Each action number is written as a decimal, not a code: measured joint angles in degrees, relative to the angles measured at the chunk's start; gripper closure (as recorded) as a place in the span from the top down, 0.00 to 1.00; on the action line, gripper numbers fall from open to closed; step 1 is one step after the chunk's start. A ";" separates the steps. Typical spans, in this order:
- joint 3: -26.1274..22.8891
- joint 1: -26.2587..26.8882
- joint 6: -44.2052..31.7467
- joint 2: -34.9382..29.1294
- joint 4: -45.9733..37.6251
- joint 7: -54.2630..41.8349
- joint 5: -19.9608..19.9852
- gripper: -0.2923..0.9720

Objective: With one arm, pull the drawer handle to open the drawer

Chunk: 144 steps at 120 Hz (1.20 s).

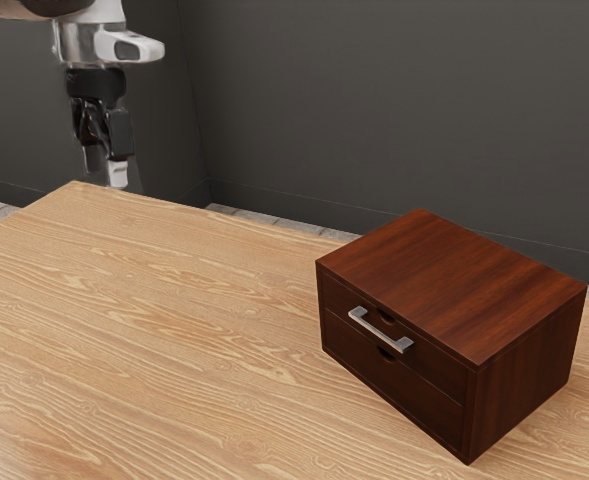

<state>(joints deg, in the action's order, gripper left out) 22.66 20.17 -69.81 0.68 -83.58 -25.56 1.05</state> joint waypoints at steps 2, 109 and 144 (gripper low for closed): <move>0.00 -0.06 -0.90 0.04 -0.01 -0.74 0.02 0.77; -5.46 20.74 -43.43 -7.65 -34.76 -37.26 0.44 0.76; -5.76 21.71 -61.15 -0.31 -34.97 -48.35 0.87 0.57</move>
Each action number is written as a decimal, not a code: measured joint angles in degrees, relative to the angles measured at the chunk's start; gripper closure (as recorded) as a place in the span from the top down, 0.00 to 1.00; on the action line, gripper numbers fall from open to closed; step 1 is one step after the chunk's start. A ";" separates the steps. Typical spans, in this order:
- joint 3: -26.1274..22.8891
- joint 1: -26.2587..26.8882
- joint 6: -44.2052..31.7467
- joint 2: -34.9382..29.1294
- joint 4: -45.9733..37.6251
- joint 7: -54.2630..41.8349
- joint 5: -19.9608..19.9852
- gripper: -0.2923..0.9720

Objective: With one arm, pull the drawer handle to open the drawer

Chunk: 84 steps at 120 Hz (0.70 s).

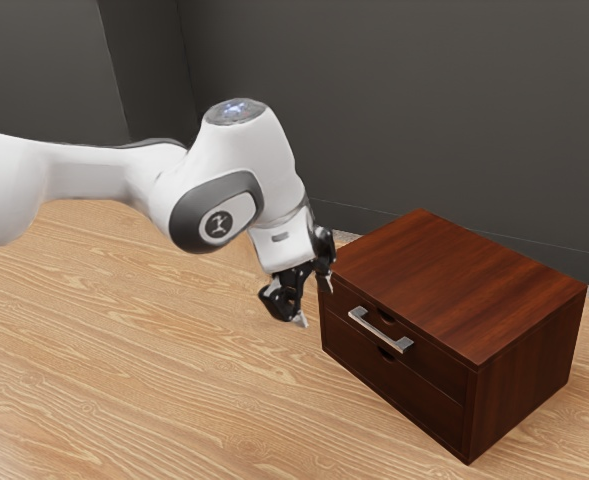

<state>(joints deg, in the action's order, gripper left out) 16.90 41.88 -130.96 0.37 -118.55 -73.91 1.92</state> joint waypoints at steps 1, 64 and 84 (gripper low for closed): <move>0.00 0.06 -0.39 0.20 -0.01 -0.25 0.02 0.56; -0.23 1.09 -20.62 7.89 -2.62 -11.56 3.67 0.45; -0.72 1.20 -22.30 9.43 -2.59 -13.64 5.05 0.45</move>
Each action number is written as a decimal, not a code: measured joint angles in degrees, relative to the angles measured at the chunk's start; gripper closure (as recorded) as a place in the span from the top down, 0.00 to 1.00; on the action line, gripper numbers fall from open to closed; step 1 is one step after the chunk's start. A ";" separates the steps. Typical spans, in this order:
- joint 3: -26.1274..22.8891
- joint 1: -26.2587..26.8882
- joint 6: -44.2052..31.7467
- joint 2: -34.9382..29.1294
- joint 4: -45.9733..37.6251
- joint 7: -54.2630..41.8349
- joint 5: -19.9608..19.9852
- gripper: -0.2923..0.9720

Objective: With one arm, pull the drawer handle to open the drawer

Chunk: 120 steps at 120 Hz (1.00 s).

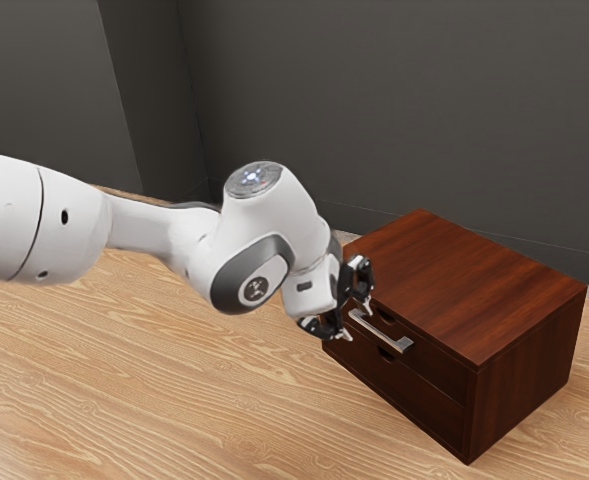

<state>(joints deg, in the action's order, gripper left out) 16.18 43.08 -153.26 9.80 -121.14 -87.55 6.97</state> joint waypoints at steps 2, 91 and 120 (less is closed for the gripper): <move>-0.05 0.01 -0.10 0.18 0.00 -0.24 0.40 0.45; -0.37 0.96 -0.84 0.21 -1.62 -11.40 13.31 0.24; -0.37 1.12 -0.64 -6.14 -9.47 -12.81 13.48 0.20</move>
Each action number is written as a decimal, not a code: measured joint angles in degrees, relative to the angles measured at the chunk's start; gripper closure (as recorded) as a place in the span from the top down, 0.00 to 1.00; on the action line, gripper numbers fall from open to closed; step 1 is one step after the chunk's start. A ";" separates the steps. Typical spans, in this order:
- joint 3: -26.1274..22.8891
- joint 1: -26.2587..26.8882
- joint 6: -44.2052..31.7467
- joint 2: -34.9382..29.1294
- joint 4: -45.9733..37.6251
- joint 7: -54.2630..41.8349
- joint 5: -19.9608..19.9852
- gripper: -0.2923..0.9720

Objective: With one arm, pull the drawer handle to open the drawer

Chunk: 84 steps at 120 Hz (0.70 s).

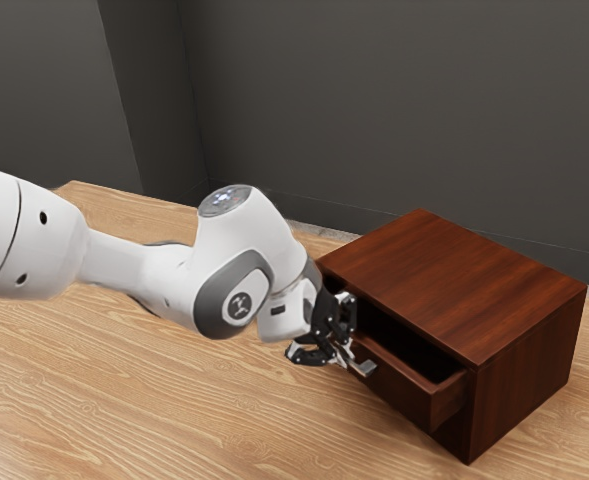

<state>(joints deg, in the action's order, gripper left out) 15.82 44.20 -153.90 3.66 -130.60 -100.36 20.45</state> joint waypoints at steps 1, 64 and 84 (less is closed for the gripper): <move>0.00 0.00 0.00 -0.40 -0.39 -0.04 0.00 0.20; 0.51 -0.06 -0.08 -15.49 -15.61 -2.10 0.00 0.17; 0.53 -0.31 -0.14 -17.67 -18.59 -2.51 -0.03 0.18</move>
<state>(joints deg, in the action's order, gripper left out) 16.34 43.88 -154.04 -14.01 -149.19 -102.87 20.43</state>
